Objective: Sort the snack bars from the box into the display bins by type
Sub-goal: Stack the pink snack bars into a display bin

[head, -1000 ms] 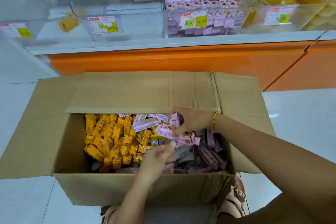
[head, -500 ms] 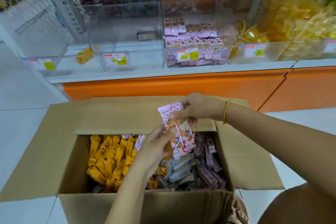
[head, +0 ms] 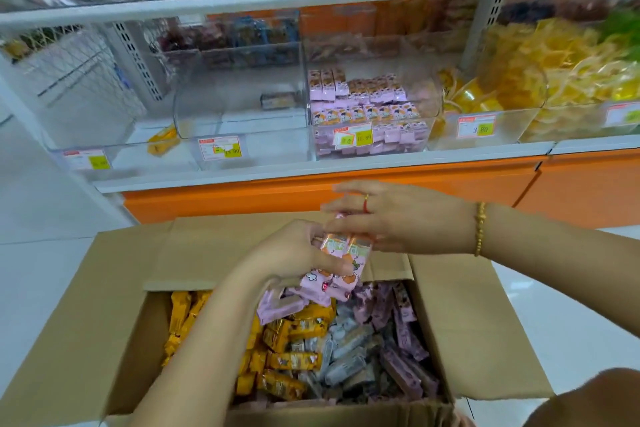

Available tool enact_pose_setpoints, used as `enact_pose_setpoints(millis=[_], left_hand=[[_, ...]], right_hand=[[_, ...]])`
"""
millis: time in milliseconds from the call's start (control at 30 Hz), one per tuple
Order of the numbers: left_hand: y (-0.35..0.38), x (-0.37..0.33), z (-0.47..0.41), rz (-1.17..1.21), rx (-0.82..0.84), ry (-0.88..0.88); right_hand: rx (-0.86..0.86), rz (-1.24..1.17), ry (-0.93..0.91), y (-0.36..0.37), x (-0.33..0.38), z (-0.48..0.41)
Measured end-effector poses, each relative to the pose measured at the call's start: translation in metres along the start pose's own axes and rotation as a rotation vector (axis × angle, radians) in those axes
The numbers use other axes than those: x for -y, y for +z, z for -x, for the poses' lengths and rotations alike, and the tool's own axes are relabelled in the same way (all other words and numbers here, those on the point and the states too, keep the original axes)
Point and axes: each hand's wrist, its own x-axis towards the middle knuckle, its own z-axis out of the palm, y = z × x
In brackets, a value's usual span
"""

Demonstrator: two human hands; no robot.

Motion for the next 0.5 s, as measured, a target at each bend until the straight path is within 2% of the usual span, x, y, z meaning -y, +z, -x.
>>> enact_pose_setpoints(millis=[100,167,233,300,367,400,500], left_hand=[[-0.02,-0.03,-0.014,-0.206,0.044,0.029],[-0.031,-0.052,-0.021,-0.112,0.003,0.056],[-0.046,-0.07,-0.033,0.117,-0.169,0.113],[-0.064,-0.078,-0.055,0.151,-0.463,0.199],[-0.078,-0.081,-0.079,-0.093,-0.711,0.218],[-0.081,-0.081,-0.092,-0.224,-0.759,0.198],[-0.084,-0.078,-0.126,-0.446,-0.731,0.173]], right_hand=[[-0.09,0.058,-0.01,-0.006,-0.016,0.001],[-0.138,0.063,0.096,-0.012,-0.038,0.004],[-0.184,0.005,0.316,-0.018,-0.064,0.008],[-0.246,-0.101,0.559,-0.021,-0.095,0.007],[-0.308,-0.204,0.792,-0.018,-0.133,-0.002],[-0.315,-0.239,0.91,-0.015,-0.152,-0.01],[-0.212,-0.328,1.216,-0.003,-0.203,-0.038]])
